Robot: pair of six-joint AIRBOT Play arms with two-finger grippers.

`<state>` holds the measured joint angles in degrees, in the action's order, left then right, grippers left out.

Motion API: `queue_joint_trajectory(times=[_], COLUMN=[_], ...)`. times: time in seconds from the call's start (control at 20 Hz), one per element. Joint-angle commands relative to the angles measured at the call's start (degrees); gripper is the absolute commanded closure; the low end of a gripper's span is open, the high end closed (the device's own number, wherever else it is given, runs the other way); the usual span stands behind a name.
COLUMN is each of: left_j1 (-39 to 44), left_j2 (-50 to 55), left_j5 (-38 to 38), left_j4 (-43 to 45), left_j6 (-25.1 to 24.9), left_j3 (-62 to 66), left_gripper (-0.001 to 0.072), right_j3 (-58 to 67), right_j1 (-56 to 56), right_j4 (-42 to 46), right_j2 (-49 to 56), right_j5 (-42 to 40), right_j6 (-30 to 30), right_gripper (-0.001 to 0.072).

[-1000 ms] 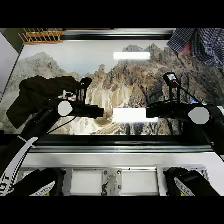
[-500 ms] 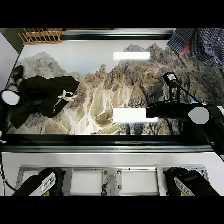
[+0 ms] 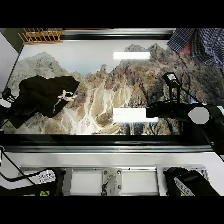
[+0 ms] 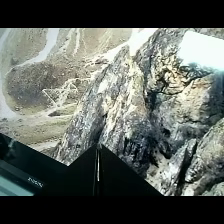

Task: Fold the clothes and pants, and hang the long-sleeved shirts on hangers.

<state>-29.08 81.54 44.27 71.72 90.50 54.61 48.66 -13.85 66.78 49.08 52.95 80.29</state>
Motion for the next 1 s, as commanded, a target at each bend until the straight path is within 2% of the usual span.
queue_joint_trajectory(times=[0.0, 0.1, 0.15, 0.2, 0.25, 0.45, 0.6, 0.8, 0.9, 0.95], left_j1=[1.22, 3.32, 4.79, 7.08, 9.40, 25.03, 41.33, 63.69, 71.80, 74.55], left_j2=[5.99, 6.16, 5.66, 4.31, 2.86, -6.21, -12.90, -17.66, -16.92, -15.08], left_j5=[-2.82, -3.48, -3.78, -3.87, -4.00, -2.40, -2.82, -10.75, -17.31, -19.52], left_j4=[-2.51, -6.03, -8.20, -10.86, -12.59, -13.46, -13.51, -13.42, -13.31, -13.31], left_j6=[-0.11, -0.11, -0.13, -0.28, -0.76, -0.96, 1.09, 8.74, 12.02, 12.04], left_j3=[0.02, 0.09, 0.15, 0.15, 0.15, 0.15, 0.15, 0.15, 0.39, 1.73], left_gripper=[0.0012, 0.0041, 0.0141, 0.0561, 0.0704, 0.0703, 0.0703, 0.0703, 0.0703, 0.0703], right_j3=[-0.04, -0.04, -0.04, -0.04, -0.04, -0.04, -0.04, 1.64, 2.80, 2.97], right_j1=[-0.04, -0.04, -0.04, -0.04, -0.04, -0.04, -0.07, 3.34, 7.15, 9.38], right_j4=[0.00, 0.00, 0.00, 0.00, 0.00, -0.17, -6.56, -1.79, 2.49, 3.89], right_j2=[0.04, 0.04, 0.04, 0.04, 0.02, 0.04, 0.00, -1.05, -2.80, -3.74], right_j5=[0.02, 0.02, 0.02, 0.02, 0.02, -0.09, -0.42, -1.95, -2.19, -2.99], right_j6=[0.00, 0.02, 0.02, 0.00, 0.00, 0.33, 1.73, -2.16, -2.51, -2.29], right_gripper=[0.0684, 0.0684, 0.0684, 0.0684, 0.0684, 0.0683, 0.0686, 0.0684, 0.0684, 0.0685])
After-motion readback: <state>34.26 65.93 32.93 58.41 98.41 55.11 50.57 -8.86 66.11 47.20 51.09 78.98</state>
